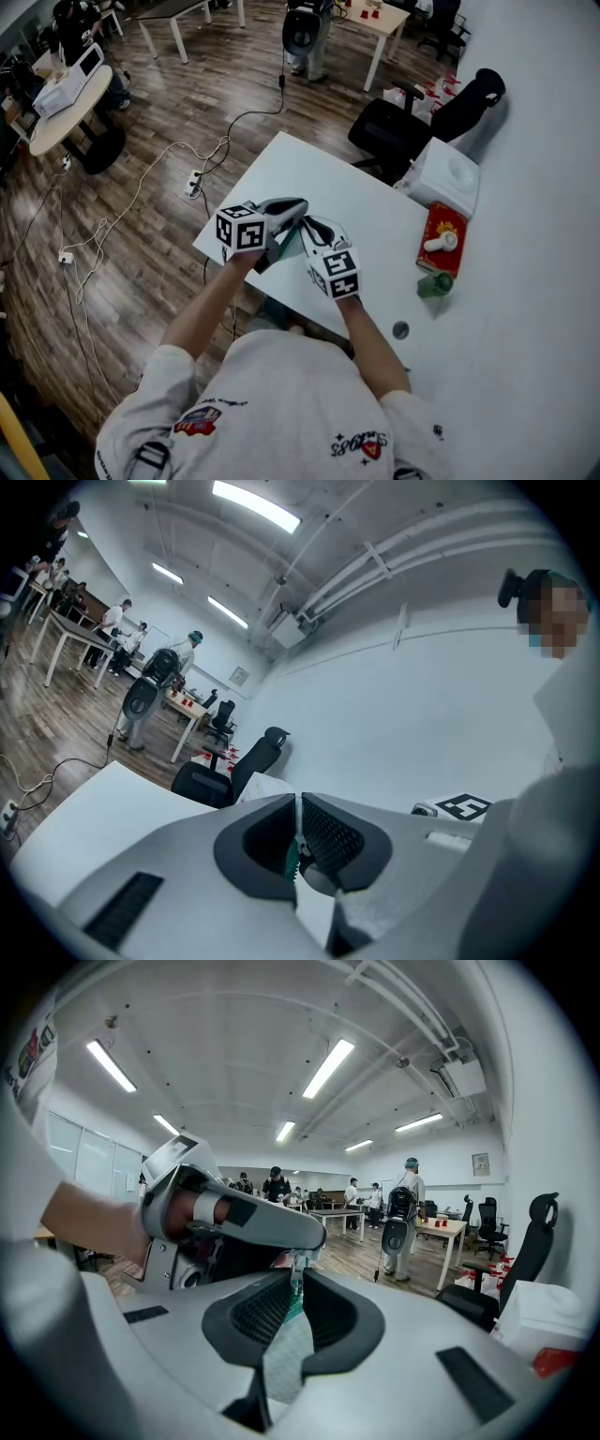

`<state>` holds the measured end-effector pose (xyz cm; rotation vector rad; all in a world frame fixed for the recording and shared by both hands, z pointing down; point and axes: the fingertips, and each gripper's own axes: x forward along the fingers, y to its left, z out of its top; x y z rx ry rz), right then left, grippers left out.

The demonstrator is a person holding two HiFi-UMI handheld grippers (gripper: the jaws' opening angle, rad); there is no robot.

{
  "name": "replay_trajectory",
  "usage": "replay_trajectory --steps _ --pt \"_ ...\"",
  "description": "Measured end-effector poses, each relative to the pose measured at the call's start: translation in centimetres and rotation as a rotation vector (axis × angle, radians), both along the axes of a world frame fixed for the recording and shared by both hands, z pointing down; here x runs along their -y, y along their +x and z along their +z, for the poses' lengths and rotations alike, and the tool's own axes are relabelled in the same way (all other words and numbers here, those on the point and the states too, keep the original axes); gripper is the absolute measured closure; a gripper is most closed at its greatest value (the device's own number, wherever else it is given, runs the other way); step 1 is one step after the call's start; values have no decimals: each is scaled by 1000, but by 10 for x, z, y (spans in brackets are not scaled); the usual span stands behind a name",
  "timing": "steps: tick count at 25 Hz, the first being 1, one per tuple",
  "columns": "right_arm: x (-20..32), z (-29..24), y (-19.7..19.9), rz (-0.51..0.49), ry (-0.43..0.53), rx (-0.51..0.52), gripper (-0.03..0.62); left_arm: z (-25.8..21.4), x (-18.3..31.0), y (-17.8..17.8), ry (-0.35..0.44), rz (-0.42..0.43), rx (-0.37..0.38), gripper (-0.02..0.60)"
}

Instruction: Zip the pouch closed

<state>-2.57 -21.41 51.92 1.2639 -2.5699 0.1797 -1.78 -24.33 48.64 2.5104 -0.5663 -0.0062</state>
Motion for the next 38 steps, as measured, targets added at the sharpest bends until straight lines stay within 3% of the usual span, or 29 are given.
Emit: replay_trajectory --steps 7,38 --pt "-4 -6 1 1 40 -52 554 3 0 -1 -19 -3 -13 561" --pt "-13 -7 12 -5 42 -40 556 1 1 4 17 -2 3 563"
